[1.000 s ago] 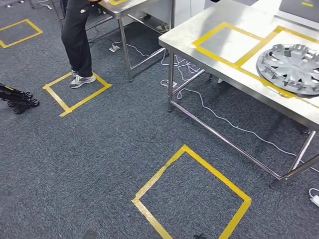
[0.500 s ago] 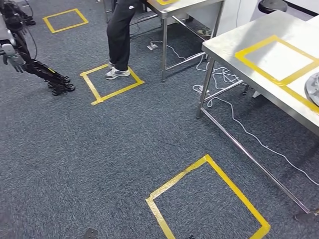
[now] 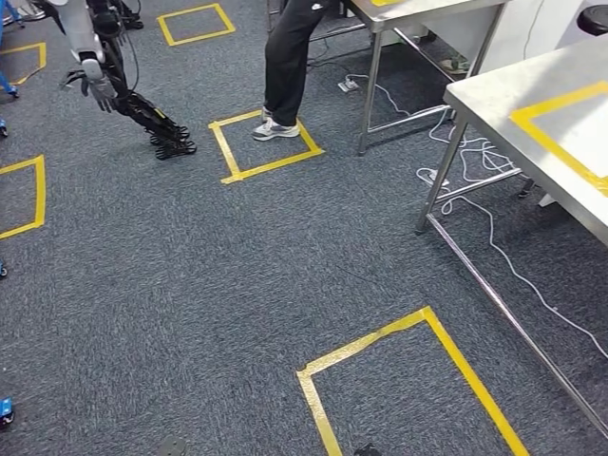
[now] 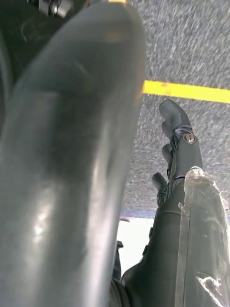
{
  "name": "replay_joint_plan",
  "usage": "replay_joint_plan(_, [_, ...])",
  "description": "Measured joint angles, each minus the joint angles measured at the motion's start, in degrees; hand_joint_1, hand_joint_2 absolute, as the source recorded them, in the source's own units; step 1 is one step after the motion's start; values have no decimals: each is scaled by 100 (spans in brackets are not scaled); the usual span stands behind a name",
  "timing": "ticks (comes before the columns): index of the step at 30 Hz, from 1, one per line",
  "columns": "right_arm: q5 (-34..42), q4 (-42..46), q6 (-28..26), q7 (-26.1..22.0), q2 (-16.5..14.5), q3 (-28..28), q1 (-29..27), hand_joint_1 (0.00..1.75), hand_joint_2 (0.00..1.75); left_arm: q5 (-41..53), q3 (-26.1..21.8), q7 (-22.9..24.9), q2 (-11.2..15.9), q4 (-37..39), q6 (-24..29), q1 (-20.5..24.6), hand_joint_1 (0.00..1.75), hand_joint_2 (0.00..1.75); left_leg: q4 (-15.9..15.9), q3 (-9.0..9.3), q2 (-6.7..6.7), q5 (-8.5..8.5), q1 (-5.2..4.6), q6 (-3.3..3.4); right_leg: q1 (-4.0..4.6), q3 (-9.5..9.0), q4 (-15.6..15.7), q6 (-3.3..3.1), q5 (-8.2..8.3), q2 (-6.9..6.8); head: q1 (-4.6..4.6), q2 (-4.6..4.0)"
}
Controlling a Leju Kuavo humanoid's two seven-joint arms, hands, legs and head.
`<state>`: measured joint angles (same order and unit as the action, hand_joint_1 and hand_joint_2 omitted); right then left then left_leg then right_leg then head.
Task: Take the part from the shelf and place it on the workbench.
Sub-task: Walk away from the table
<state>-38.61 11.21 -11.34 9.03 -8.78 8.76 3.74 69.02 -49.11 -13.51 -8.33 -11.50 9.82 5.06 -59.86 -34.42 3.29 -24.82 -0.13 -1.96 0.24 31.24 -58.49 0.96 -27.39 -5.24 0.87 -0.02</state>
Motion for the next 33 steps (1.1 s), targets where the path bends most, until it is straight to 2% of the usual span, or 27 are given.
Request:
replay_joint_plan(1, [24,0,-19,-12,4,21,0,0,0,4,-2,-1,-7,0,16,14,0,0,169,80,94,13,-19,36,22,-11,-5,27,-16,-68,-4,0])
replay_joint_plan(2, [44,0,-34,-21,9,47,1,0,0,8,-4,-1,-16,0,38,21,0,0,236,97,111,-15,-39,74,43,-24,-6,56,-33,-141,-9,0])
replay_joint_plan(3, [61,0,-47,-28,12,72,6,0,0,12,-6,-2,-22,0,62,18,0,0,251,92,34,-21,-36,125,43,-43,-2,81,-49,-216,-16,0])
replay_joint_plan(4, [72,0,-56,-32,15,92,14,0,0,16,-8,-2,-31,0,84,1,0,0,258,91,-40,-15,-28,153,35,-54,-20,114,-80,-201,-26,0])
replay_joint_plan(6, [84,-1,-69,-37,19,114,18,0,0,26,-10,4,-39,0,114,-15,0,0,270,98,-182,2,-3,213,5,62,-326,179,-290,61,-40,0])
replay_joint_plan(7, [88,-2,-72,-37,22,118,11,0,0,31,-11,7,-44,0,123,-9,0,0,271,96,-253,9,6,240,-6,211,-650,202,-461,253,-51,0])
replay_joint_plan(8, [94,-4,-74,-37,26,125,0,0,0,34,-11,9,-50,0,130,3,0,0,271,92,-330,15,8,262,-12,405,-1050,210,-647,384,-60,0])
replay_joint_plan(9, [99,-7,-74,-36,32,134,-11,0,0,37,-11,9,-56,0,132,10,0,0,271,88,-410,19,7,276,-14,589,-1411,212,-780,449,-65,0])
replay_joint_plan(10, [103,-10,-74,-34,37,145,-19,0,0,38,-11,9,-61,0,134,7,0,44,271,88,-496,21,7,280,-14,712,-1623,210,-814,485,-69,0])
replay_joint_plan(11, [106,-13,-75,-34,43,154,-25,0,0,38,-11,9,-63,0,136,-1,0,87,271,90,-582,25,8,276,-18,741,-1631,203,-739,504,-71,0])
replay_joint_plan(12, [118,-15,-78,-41,46,164,-27,0,0,38,-12,10,-66,0,136,-9,0,131,270,94,-670,30,11,268,-25,652,-1400,195,-558,531,-71,0])
replay_joint_plan(13, [141,-15,-85,-57,49,179,-26,0,0,38,-13,11,-69,0,136,-13,0,175,269,97,-756,37,15,254,-42,481,-1016,192,-332,612,-72,0])
replay_joint_plan(15, [190,-15,-101,-95,51,210,-21,0,0,38,-13,13,-75,0,133,-11,0,175,267,100,-870,47,23,226,-82,172,-355,195,-20,830,-75,0])
replay_joint_plan(16, [202,-15,-106,-107,51,222,-21,0,0,38,-13,13,-76,0,133,-9,0,175,266,99,-892,49,25,217,-96,103,-211,200,31,921,-77,0])
replay_joint_plan(19, [208,-15,-108,-111,51,230,-21,0,0,37,-13,13,-76,0,132,-8,0,175,266,96,-902,52,26,212,-103,87,-167,199,16,978,-79,0])
replay_joint_plan(21, [221,-17,-118,-110,51,253,-23,0,0,35,-14,13,-76,0,142,1,0,175,251,72,-963,59,16,179,-108,72,-102,180,-10,1002,-76,0])
replay_joint_plan(22, [233,-19,-127,-100,52,288,-18,0,0,55,-14,39,-74,0,155,-16,0,175,234,40,-934,46,10,126,-104,58,-62,125,2,935,-70,0])
replay_joint_plan(23, [246,-20,-137,-92,52,330,-18,0,0,80,-14,69,-73,0,168,-27,0,175,99,-49,-843,-48,5,66,-97,48,-26,63,20,834,-48,0])
replay_joint_plan(25, [255,-20,-148,-78,56,399,-30,0,0,146,-13,131,-72,0,186,-47,0,175,-493,-361,-562,-396,8,-31,-70,41,2,-49,56,567,-10,0])
replay_joint_plan(26, [249,-20,-149,-80,60,411,-45,0,0,162,-11,139,-76,0,186,-37,0,175,-893,-547,-470,-587,10,-43,-60,46,2,-63,51,467,5,0])
replay_joint_plan(27, [240,-20,-150,-77,64,419,-57,0,0,173,-10,144,-80,0,186,-35,0,175,-1162,-667,-435,-674,11,-47,-52,49,2,-69,46,376,5,0])
replay_joint_plan(28, [232,-20,-150,-73,68,426,-62,0,0,180,-9,151,-85,0,186,-40,0,175,-1260,-701,-415,-659,12,-46,-46,49,1,-72,41,292,5,0])
replay_joint_plan(29, [223,-20,-149,-72,70,431,-61,0,0,185,-8,156,-89,0,186,-46,0,175,-1134,-621,-391,-538,11,-38,-43,45,1,-70,35,216,6,0])
replay_joint_plan(30, [213,-20,-148,-70,71,434,-56,0,0,190,-6,159,-91,0,186,-50,0,175,-833,-448,-332,-355,6,-25,-41,35,1,-62,27,147,6,0])
replay_joint_plan(32, [198,-20,-146,-70,71,436,-49,0,0,199,-3,162,-100,0,187,-32,0,175,-103,-47,-58,-75,-26,18,-18,8,-9,-21,-4,22,12,0])
replay_joint_plan(33, [193,-20,-146,-70,72,436,-48,0,0,201,-2,162,-108,0,188,-14,0,175,129,72,52,-25,-44,52,1,-4,-12,6,-19,-42,13,0])
